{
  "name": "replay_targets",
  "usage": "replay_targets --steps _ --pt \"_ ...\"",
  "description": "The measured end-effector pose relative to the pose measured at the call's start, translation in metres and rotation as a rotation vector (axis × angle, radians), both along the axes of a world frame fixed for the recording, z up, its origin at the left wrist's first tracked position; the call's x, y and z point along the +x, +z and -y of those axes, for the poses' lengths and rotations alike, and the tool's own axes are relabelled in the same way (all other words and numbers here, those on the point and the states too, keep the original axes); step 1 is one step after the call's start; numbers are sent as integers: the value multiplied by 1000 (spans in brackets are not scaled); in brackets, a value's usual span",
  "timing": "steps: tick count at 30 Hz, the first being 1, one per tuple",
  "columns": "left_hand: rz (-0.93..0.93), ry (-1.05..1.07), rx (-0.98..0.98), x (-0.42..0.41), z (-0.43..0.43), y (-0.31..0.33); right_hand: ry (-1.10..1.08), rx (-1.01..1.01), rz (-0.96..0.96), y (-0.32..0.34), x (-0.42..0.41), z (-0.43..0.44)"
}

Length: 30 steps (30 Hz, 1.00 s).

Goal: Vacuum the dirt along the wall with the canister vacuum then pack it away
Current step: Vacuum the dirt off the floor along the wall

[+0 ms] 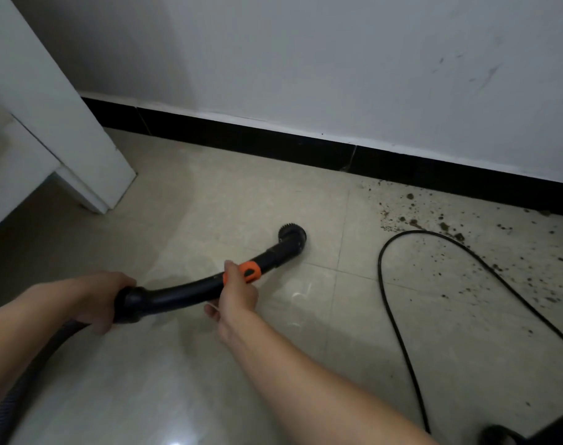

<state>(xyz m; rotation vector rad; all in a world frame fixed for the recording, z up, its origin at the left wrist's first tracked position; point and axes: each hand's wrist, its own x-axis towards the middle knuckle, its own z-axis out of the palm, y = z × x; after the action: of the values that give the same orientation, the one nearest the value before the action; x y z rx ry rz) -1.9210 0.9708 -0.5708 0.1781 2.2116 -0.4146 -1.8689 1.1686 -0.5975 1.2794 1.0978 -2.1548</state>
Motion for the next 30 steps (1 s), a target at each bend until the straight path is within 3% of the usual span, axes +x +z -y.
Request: replay_targets --steps 6,15,22,30 --pt "-44 -71 35 -19 -35 5 -101 41 9 -6 -4 -29" --pt "-83 -208 242 -53 -152 7 -356 132 15 -10 5 -133" --pt "-1 -141 326 -66 -204 3 -227 191 -16 -11 -35 -202" --pt "-12 -9 475 -64 -215 8 -36 301 -98 -8 -95 -224"
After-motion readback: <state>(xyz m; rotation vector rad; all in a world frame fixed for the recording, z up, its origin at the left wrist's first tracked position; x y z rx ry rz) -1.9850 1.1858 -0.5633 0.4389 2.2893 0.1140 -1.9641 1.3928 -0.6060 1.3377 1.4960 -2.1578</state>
